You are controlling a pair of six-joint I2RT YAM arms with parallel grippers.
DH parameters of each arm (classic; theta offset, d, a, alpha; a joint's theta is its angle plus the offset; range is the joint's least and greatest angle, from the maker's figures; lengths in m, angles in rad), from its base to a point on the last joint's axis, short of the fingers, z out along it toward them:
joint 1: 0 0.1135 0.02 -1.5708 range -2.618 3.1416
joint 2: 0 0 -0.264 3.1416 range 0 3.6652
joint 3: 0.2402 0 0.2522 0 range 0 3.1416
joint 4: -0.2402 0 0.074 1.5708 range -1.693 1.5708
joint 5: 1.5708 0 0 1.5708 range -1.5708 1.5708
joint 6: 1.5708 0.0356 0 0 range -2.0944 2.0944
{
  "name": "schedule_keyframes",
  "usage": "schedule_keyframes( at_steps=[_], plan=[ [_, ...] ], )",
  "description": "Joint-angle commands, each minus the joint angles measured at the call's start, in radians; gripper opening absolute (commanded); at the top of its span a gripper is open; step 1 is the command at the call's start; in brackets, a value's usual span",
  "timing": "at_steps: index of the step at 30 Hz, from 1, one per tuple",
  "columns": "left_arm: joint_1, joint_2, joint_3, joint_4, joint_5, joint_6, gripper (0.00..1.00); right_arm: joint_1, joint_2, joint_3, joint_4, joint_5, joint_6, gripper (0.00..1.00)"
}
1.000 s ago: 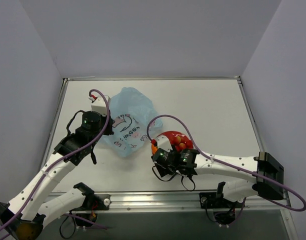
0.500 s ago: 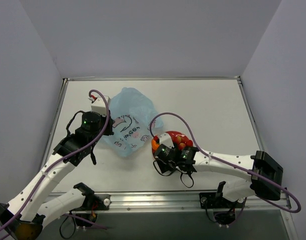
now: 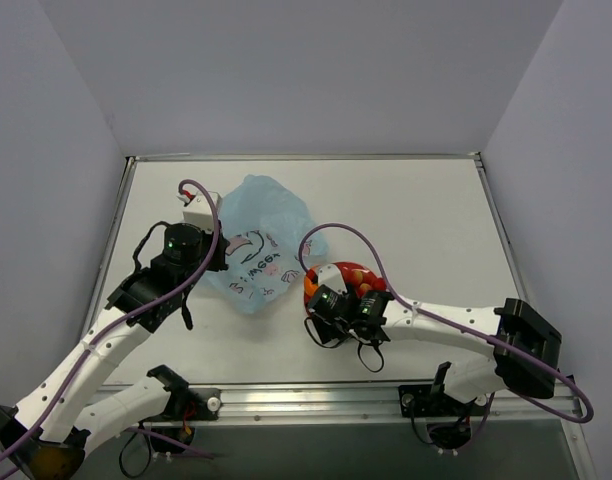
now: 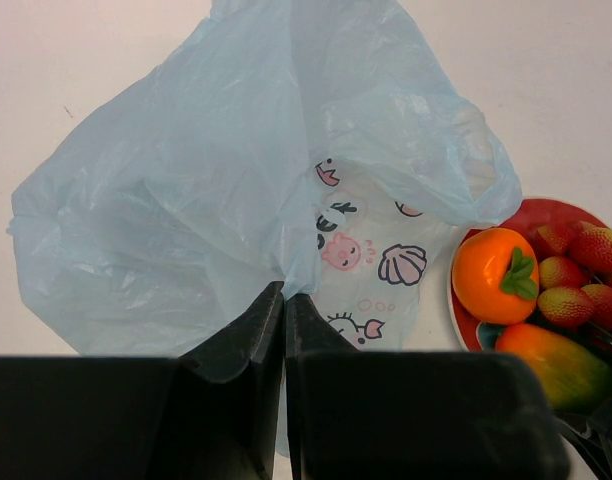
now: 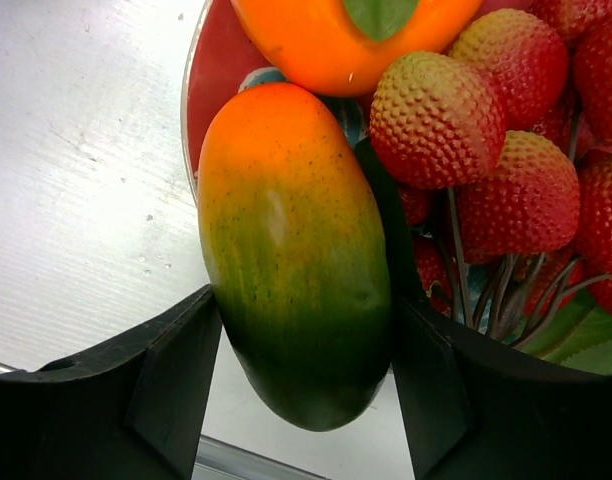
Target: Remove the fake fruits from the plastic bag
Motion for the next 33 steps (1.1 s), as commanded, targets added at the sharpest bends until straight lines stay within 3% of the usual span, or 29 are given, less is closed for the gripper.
schedule_keyframes(
  at_steps=[1, 4, 10, 23, 33],
  plan=[
    [-0.006, -0.019, 0.008, 0.004, -0.013, 0.012, 0.02, -0.005, 0.019, -0.001, -0.029, 0.004, -0.004, 0.6],
    [-0.007, -0.02, 0.009, 0.004, -0.013, 0.012, 0.03, -0.01, 0.019, -0.001, -0.028, 0.004, -0.002, 0.68],
    [-0.012, -0.022, 0.006, 0.002, -0.018, 0.012, 0.03, -0.012, 0.023, 0.003, -0.031, -0.005, 0.003, 0.75],
    [-0.012, -0.02, 0.009, -0.001, -0.016, 0.013, 0.03, 0.021, -0.132, 0.043, -0.104, -0.036, 0.056, 0.77],
    [-0.012, -0.034, 0.012, -0.007, -0.028, 0.012, 0.03, 0.065, -0.179, 0.118, -0.218, 0.058, 0.093, 0.74]
  ],
)
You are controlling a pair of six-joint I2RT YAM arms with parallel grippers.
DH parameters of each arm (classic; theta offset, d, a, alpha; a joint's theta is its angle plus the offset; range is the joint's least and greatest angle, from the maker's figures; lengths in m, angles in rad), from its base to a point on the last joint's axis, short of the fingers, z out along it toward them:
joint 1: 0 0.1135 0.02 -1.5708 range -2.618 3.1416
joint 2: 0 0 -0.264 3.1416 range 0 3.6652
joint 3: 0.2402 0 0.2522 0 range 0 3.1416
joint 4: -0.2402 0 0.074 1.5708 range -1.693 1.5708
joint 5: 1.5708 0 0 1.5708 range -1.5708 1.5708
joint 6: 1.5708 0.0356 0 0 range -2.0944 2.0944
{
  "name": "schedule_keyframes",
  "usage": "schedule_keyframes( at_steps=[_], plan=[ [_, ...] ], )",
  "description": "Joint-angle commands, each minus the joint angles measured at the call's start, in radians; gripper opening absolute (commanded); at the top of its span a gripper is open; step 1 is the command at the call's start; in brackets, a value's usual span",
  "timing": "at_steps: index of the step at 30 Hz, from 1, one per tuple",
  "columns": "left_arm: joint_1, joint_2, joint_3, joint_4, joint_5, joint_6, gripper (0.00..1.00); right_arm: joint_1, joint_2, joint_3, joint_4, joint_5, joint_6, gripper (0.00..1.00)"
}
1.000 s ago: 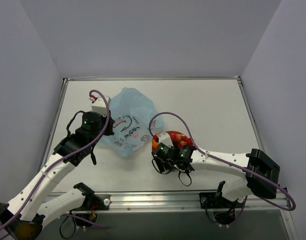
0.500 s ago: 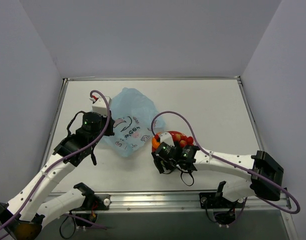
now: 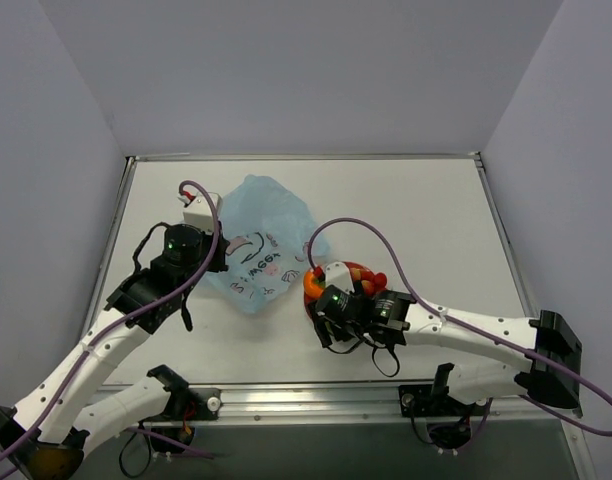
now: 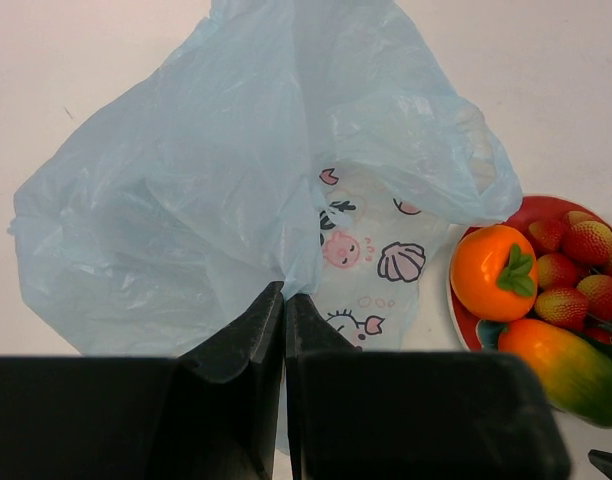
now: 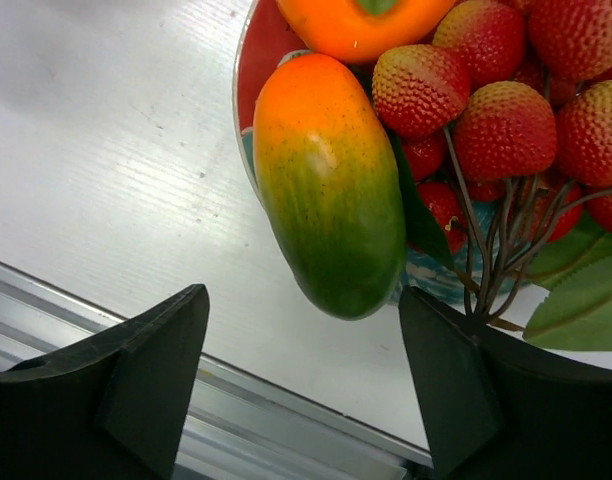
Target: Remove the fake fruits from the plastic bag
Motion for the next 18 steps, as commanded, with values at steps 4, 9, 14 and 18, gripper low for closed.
schedule_keyframes(
  at_steps=[4, 9, 14, 18],
  plan=[
    [-0.009, -0.038, 0.014, -0.007, -0.007, 0.01, 0.03, 0.016, -0.075, 0.118, -0.025, 0.084, -0.033, 0.69],
    [-0.021, -0.061, -0.003, -0.051, -0.013, -0.008, 0.03, 0.014, 0.027, 0.232, 0.045, 0.118, -0.116, 0.69],
    [-0.019, -0.109, -0.021, -0.137, -0.024, -0.051, 0.04, -0.002, 0.179, 0.335, 0.194, 0.089, -0.2, 0.69],
    [-0.021, -0.147, 0.009, -0.186, -0.032, -0.077, 0.21, -0.061, 0.28, 0.379, 0.295, 0.042, -0.218, 0.69]
  ],
)
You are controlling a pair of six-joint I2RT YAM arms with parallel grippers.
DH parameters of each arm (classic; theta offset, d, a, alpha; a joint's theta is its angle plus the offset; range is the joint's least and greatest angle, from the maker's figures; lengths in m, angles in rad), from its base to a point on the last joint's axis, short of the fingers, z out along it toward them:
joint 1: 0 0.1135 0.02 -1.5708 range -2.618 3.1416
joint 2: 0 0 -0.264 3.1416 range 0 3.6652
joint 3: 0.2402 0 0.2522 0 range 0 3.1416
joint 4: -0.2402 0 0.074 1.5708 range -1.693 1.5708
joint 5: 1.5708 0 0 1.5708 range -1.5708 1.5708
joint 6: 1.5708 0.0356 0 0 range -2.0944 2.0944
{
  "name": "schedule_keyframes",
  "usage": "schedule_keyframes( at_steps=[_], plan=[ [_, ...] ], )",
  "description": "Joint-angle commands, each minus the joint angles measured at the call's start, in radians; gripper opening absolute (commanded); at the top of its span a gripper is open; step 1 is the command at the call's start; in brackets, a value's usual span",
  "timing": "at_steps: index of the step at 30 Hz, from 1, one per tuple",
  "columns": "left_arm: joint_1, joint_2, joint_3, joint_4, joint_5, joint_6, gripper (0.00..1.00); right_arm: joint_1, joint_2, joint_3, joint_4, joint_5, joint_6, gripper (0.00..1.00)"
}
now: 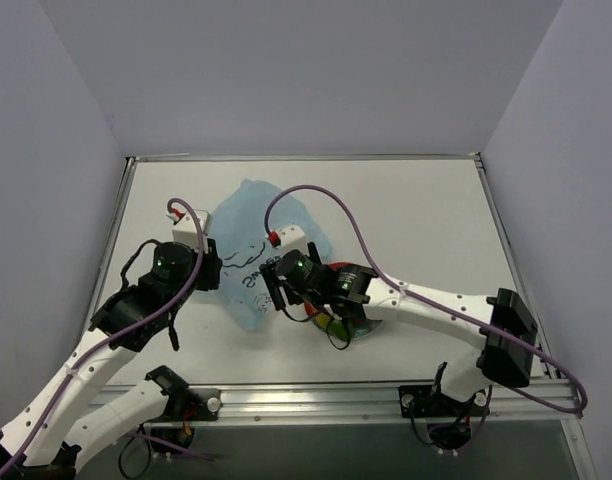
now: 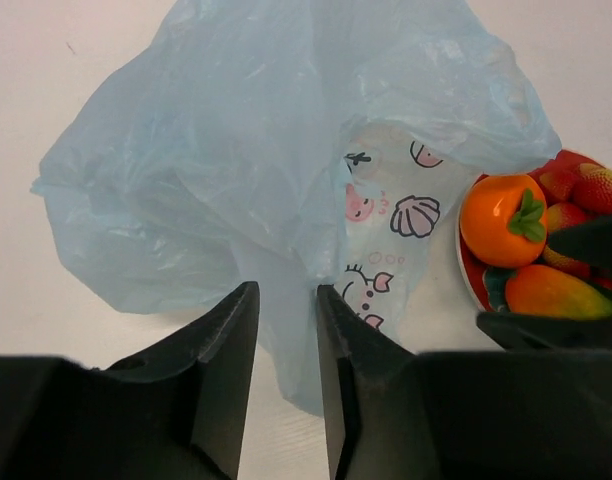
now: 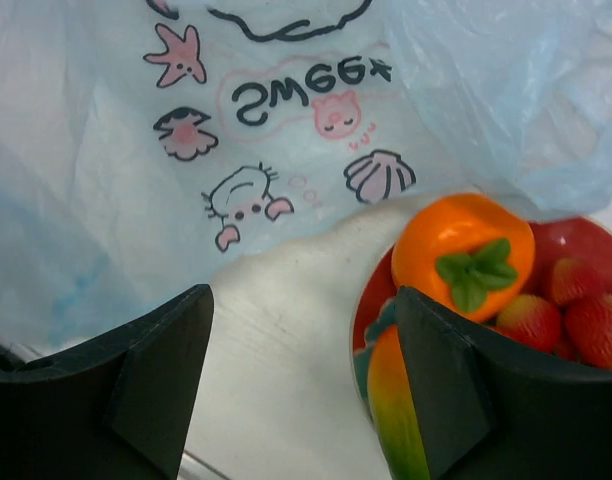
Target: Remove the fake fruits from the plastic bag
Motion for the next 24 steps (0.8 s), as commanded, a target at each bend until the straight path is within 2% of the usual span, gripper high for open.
schedule_keyframes(
  at_steps=[1, 2, 5, 7, 12, 17, 20, 22, 23, 24],
  plan=[
    [-0.006, -0.032, 0.06, -0.059, -0.026, -0.033, 0.3, -0.06, 0.079, 0.047, 0.128, -0.041, -0.054, 0.68],
    [-0.006, -0.032, 0.068, -0.067, -0.032, -0.032, 0.35, -0.087, 0.096, 0.05, 0.182, -0.113, -0.058, 0.68],
    [-0.004, -0.007, 0.1, -0.107, -0.066, -0.02, 0.48, -0.111, 0.176, 0.097, 0.227, -0.193, -0.099, 0.67],
    [-0.006, 0.003, 0.112, -0.12, -0.078, -0.021, 0.52, -0.108, 0.246, 0.123, 0.269, -0.212, -0.118, 0.67],
    [-0.004, 0.007, 0.148, -0.116, -0.124, -0.032, 0.54, -0.111, 0.377, 0.211, 0.296, -0.305, -0.161, 0.66],
    [-0.001, 0.028, 0.183, -0.119, -0.276, -0.064, 0.68, -0.111, 0.452, 0.277, 0.305, -0.36, -0.19, 0.68],
    [0.013, 0.06, 0.183, -0.136, -0.365, -0.137, 0.72, -0.109, 0.453, 0.265, 0.325, -0.382, -0.202, 0.68],
    [0.057, 0.086, 0.174, -0.122, -0.364, -0.204, 0.76, -0.114, 0.442, 0.251, 0.333, -0.38, -0.204, 0.68],
    [0.083, 0.105, 0.166, -0.111, -0.309, -0.22, 0.77, -0.114, 0.437, 0.239, 0.333, -0.382, -0.207, 0.68],
    [0.155, 0.115, 0.168, -0.099, -0.273, -0.263, 0.78, -0.114, 0.428, 0.229, 0.334, -0.385, -0.21, 0.68]
  ],
)
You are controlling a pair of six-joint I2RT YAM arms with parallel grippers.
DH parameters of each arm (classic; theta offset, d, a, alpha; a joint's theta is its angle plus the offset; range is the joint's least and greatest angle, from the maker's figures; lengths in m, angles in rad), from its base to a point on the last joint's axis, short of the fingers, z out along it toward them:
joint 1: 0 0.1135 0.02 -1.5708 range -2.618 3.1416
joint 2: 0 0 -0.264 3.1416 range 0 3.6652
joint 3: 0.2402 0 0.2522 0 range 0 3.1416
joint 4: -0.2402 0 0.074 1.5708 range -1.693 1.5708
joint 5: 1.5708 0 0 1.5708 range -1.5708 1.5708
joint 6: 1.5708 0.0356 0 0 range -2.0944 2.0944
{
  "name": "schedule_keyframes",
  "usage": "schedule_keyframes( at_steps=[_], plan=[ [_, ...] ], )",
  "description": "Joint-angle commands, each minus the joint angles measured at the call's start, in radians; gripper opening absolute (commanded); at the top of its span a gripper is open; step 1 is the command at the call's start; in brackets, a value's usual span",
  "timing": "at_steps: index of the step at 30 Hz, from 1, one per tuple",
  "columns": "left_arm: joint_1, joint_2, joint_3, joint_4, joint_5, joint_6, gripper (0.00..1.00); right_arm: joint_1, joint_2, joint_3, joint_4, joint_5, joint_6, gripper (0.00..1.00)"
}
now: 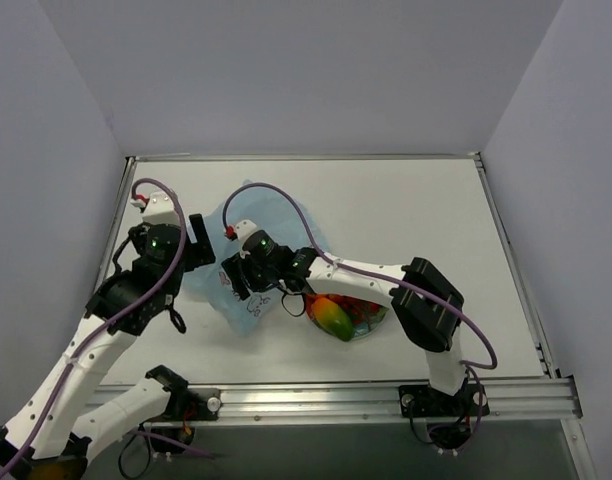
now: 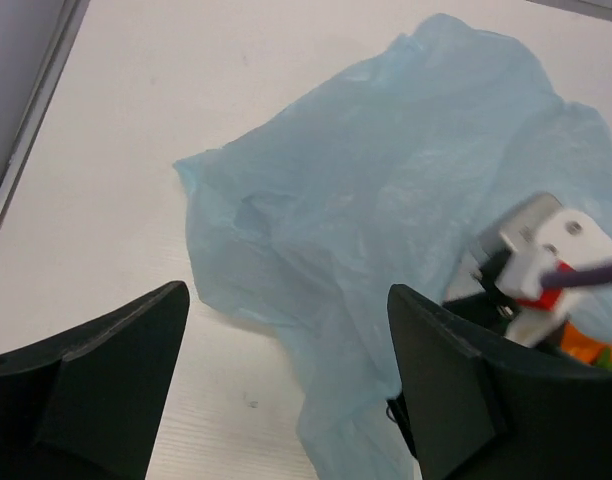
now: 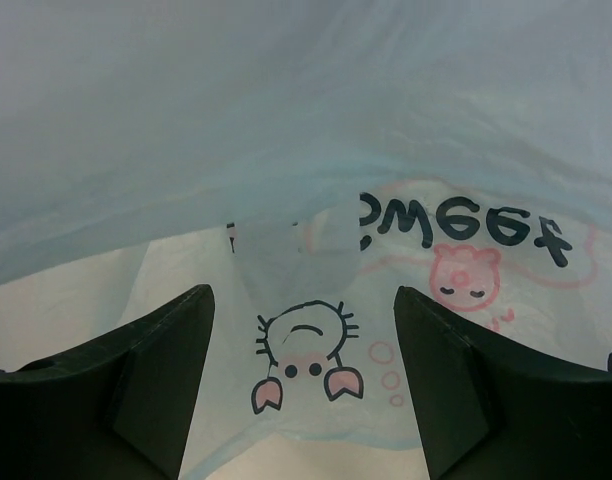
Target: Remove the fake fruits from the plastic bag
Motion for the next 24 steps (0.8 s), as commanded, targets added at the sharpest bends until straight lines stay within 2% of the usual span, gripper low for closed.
schedule_keyframes(
  at_steps=[1, 2, 3, 4, 5, 6, 7, 9, 11, 16, 20, 24],
  plan=[
    [0.13, 0.051, 0.028, 0.012, 0.046, -0.14, 0.79, 0.002, -0.038, -0.006, 0.041, -0.034, -0.028, 0.68],
    [0.179, 0.064, 0.028, 0.024, 0.099, -0.16, 0.8, 0.001, -0.044, -0.017, 0.046, -0.038, -0.031, 0.68],
    [0.233, 0.097, 0.027, 0.05, 0.232, -0.204, 0.83, 0.001, -0.049, -0.037, 0.05, -0.039, -0.033, 0.69],
    [0.34, 0.122, 0.024, 0.067, 0.306, -0.231, 0.86, 0.001, -0.055, -0.045, 0.056, -0.041, -0.033, 0.69],
    [0.395, 0.148, 0.021, 0.081, 0.381, -0.258, 0.87, 0.001, -0.058, -0.052, 0.06, -0.039, -0.034, 0.69],
    [0.451, 0.207, 0.004, 0.116, 0.525, -0.321, 0.9, 0.001, -0.059, -0.065, 0.063, -0.041, -0.036, 0.69],
    [0.557, 0.243, -0.007, 0.139, 0.598, -0.352, 0.96, 0.001, -0.061, -0.069, 0.067, -0.044, -0.037, 0.69],
    [0.615, 0.341, -0.028, 0.216, 0.761, -0.43, 0.94, 0.001, -0.062, -0.083, 0.072, -0.051, -0.039, 0.68],
    [0.632, 0.422, -0.042, 0.271, 0.813, -0.458, 0.94, 0.001, -0.065, -0.092, 0.083, -0.054, -0.042, 0.68],
    [0.628, 0.49, -0.089, 0.357, 0.939, -0.528, 0.94, 0.001, -0.062, -0.126, 0.115, -0.054, -0.046, 0.68],
    [0.637, 0.487, -0.113, 0.339, 0.901, -0.521, 0.94, -0.001, -0.044, -0.137, 0.138, -0.073, -0.048, 0.68],
    [0.64, 0.548, -0.094, 0.331, 0.876, -0.484, 0.94, -0.001, -0.029, -0.138, 0.145, -0.085, -0.046, 0.68]
  ],
)
